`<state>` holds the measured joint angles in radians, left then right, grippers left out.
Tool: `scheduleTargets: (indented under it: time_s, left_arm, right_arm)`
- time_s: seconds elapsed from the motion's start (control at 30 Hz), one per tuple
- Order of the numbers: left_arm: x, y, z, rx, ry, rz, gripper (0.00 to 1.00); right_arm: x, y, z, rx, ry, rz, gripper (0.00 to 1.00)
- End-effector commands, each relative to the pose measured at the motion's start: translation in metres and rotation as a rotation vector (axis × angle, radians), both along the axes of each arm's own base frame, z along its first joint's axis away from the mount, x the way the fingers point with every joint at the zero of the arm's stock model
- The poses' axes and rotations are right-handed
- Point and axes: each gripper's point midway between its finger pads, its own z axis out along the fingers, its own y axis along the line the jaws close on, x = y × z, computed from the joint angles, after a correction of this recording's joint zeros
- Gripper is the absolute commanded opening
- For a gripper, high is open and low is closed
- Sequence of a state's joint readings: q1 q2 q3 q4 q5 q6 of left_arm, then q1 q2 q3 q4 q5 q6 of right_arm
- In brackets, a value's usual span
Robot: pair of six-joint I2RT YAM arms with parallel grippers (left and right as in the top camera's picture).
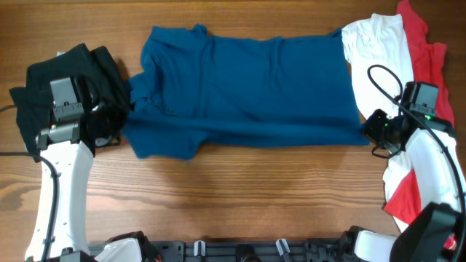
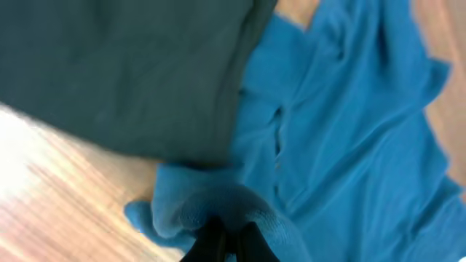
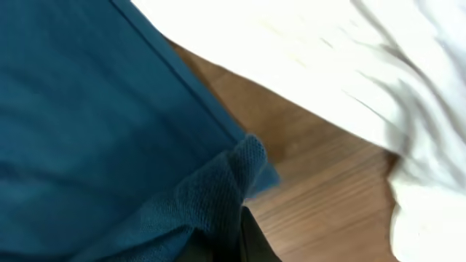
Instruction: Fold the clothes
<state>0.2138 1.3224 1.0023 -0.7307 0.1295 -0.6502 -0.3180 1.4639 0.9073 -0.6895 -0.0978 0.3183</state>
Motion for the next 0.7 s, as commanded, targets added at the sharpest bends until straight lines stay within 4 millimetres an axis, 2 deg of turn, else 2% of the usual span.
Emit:
scheduleTargets:
  time_s: [0.0, 0.2, 0.37, 0.47, 0.5, 0.53, 0.57, 0.6, 0.63, 0.67]
  left_arm:
    - [0.01, -0.007, -0.01, -0.01, 0.005, -0.015, 0.04]
    - [0.021, -0.026, -0.038, -0.021, 0.064, -0.076, 0.04]
    - [0.029, -0.027, -0.056, -0.024, 0.087, -0.081, 0.04]
    - [0.034, -0.026, -0.058, -0.019, 0.076, -0.08, 0.04]
    - [0.037, -0.025, -0.057, -0.017, 0.063, -0.081, 0.08]
    - [0.039, -0.025, -0.056, -0.014, 0.056, -0.084, 0.2]
    - [0.039, -0.025, -0.055, -0.012, 0.055, -0.088, 0.36]
    - [0.039, -0.026, -0.055, -0.003, 0.051, -0.108, 0.57]
    - [0.039, -0.028, -0.053, 0.012, 0.044, -0.156, 0.78]
    - [0.039, -0.028, -0.051, 0.021, 0.038, -0.175, 0.81]
  right_arm:
    - [0.014, 0.008, -0.014, 0.066, -0.022, 0.047, 0.04]
    - [0.03, 0.012, -0.031, 0.091, -0.038, 0.069, 0.04]
    - [0.038, 0.017, -0.035, 0.083, -0.054, 0.102, 0.04]
    - [0.044, 0.021, -0.033, 0.072, -0.075, 0.133, 0.05]
    - [0.045, 0.021, -0.033, 0.071, -0.077, 0.133, 0.24]
    - [0.044, 0.021, -0.033, 0.072, -0.077, 0.133, 0.38]
    - [0.044, 0.021, -0.033, 0.072, -0.077, 0.133, 0.47]
    - [0.043, 0.021, -0.033, 0.073, -0.073, 0.133, 0.58]
    - [0.042, 0.022, -0.034, 0.075, -0.066, 0.132, 0.6]
    - [0.041, 0.022, -0.034, 0.076, -0.063, 0.132, 0.6]
